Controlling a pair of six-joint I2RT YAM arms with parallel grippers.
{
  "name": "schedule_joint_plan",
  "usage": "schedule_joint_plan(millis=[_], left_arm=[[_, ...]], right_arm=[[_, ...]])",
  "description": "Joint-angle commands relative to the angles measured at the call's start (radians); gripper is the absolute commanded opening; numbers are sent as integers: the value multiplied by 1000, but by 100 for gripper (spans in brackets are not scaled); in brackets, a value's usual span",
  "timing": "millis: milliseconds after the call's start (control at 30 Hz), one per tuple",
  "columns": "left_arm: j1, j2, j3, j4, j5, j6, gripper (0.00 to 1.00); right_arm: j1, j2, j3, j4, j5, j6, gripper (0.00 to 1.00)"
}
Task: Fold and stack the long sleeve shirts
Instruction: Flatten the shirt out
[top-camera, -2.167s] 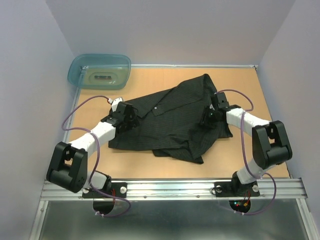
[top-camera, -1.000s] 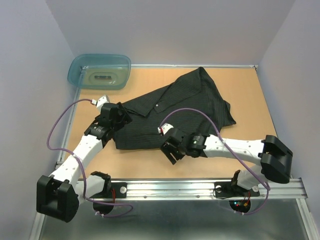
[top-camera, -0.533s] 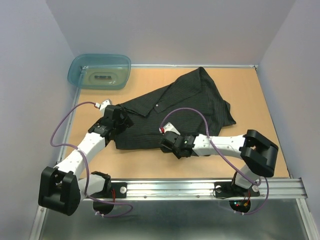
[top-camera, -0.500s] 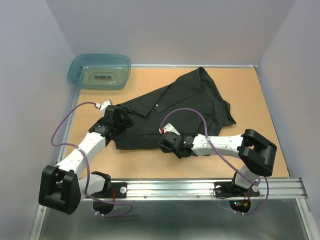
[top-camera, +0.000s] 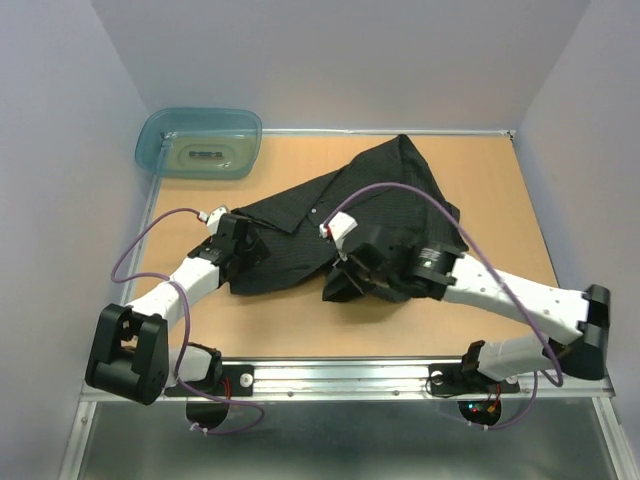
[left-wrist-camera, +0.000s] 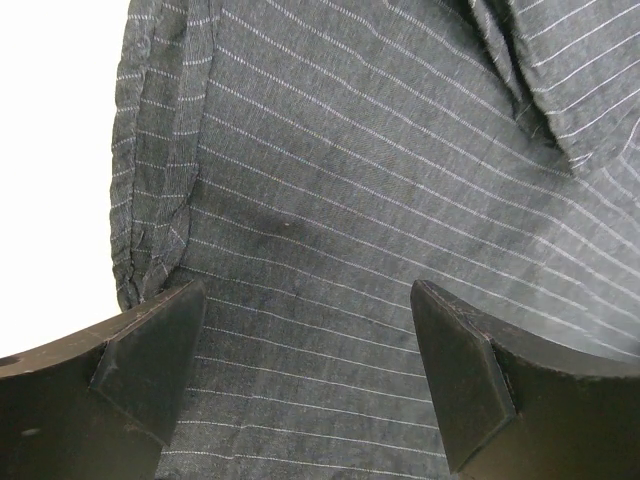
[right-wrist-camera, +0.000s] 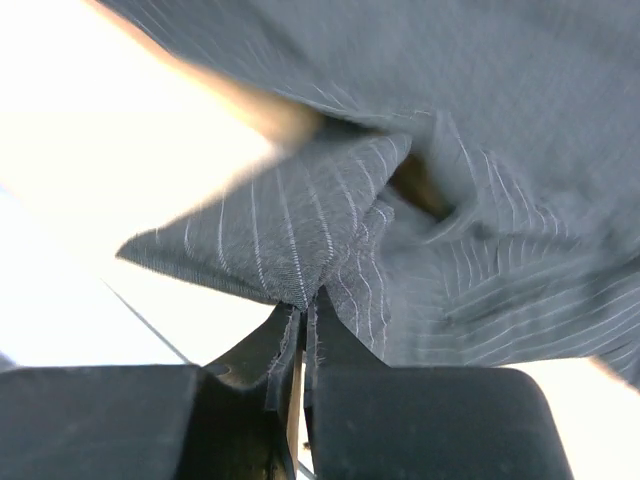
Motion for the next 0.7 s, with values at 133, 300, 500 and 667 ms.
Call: schedule_joint_plan(millis=[133, 300, 500, 667], left_arm=[[2, -2, 48, 8, -54, 13, 96], [2, -14, 50, -3, -66, 14, 96], [2, -6, 50, -9, -63, 11, 96], [2, 12, 36, -2, -59, 9, 96]], right_arm=[[1, -144, 103, -129, -235, -85, 10], [1, -153, 18, -135, -344, -33, 41], [-66, -169, 3, -92, 12, 76, 80], [-499, -97, -28, -4, -120, 181, 80]])
